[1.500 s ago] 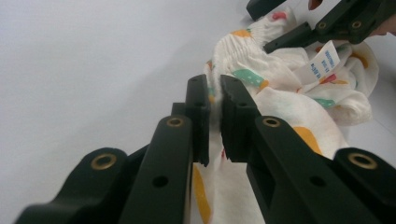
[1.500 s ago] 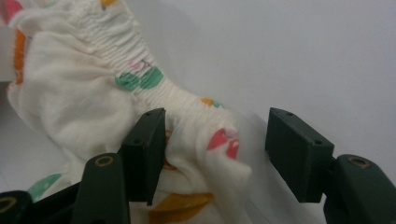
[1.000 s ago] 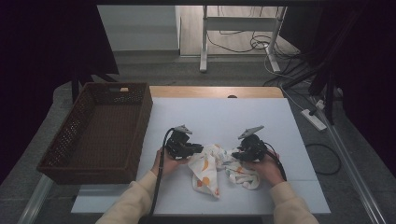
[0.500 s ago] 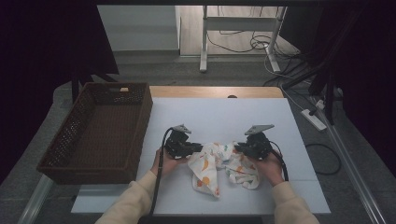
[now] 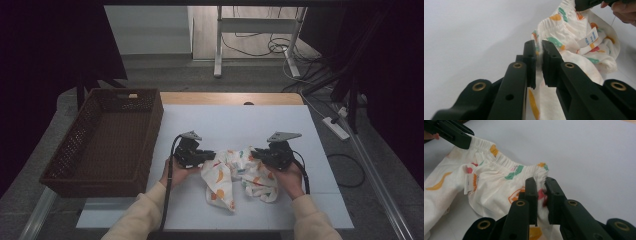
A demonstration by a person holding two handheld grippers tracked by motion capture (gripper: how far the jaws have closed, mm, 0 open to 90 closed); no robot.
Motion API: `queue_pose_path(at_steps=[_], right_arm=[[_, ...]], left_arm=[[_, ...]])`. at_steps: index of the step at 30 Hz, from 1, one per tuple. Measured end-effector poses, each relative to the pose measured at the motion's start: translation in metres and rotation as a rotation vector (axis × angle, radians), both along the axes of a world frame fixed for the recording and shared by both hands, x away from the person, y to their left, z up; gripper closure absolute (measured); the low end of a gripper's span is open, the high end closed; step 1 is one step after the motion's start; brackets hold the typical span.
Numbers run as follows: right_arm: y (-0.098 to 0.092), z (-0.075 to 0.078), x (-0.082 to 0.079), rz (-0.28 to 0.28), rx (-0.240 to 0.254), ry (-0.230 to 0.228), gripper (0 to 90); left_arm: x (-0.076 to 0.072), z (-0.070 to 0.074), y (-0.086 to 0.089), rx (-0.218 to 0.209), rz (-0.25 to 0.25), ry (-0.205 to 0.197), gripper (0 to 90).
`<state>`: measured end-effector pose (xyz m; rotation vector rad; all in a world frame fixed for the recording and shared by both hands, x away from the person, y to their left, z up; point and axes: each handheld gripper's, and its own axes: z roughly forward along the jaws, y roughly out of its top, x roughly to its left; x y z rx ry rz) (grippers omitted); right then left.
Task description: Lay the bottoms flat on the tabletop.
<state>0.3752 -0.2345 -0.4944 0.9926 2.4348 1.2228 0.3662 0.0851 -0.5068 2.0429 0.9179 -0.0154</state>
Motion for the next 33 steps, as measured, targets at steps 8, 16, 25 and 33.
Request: queue_pose_path(at_steps=[8, 16, 25, 33], right_arm=[[-0.001, 0.006, -0.003, 0.000, 0.052, -0.032, 80.8], [0.000, 0.012, -0.006, 0.000, 0.072, -0.054, 80.8], [0.000, 0.015, -0.007, -0.004, 0.091, -0.067, 80.8], [0.002, 0.020, -0.009, -0.003, 0.122, -0.082, 80.8]], left_arm=[[-0.001, 0.007, 0.004, -0.028, 0.010, -0.013, 82.1], [-0.003, 0.014, 0.006, -0.047, 0.013, -0.030, 82.2], [-0.003, 0.017, 0.008, -0.064, 0.019, -0.032, 82.2], [-0.005, 0.025, 0.012, -0.094, 0.021, -0.043, 82.2]])
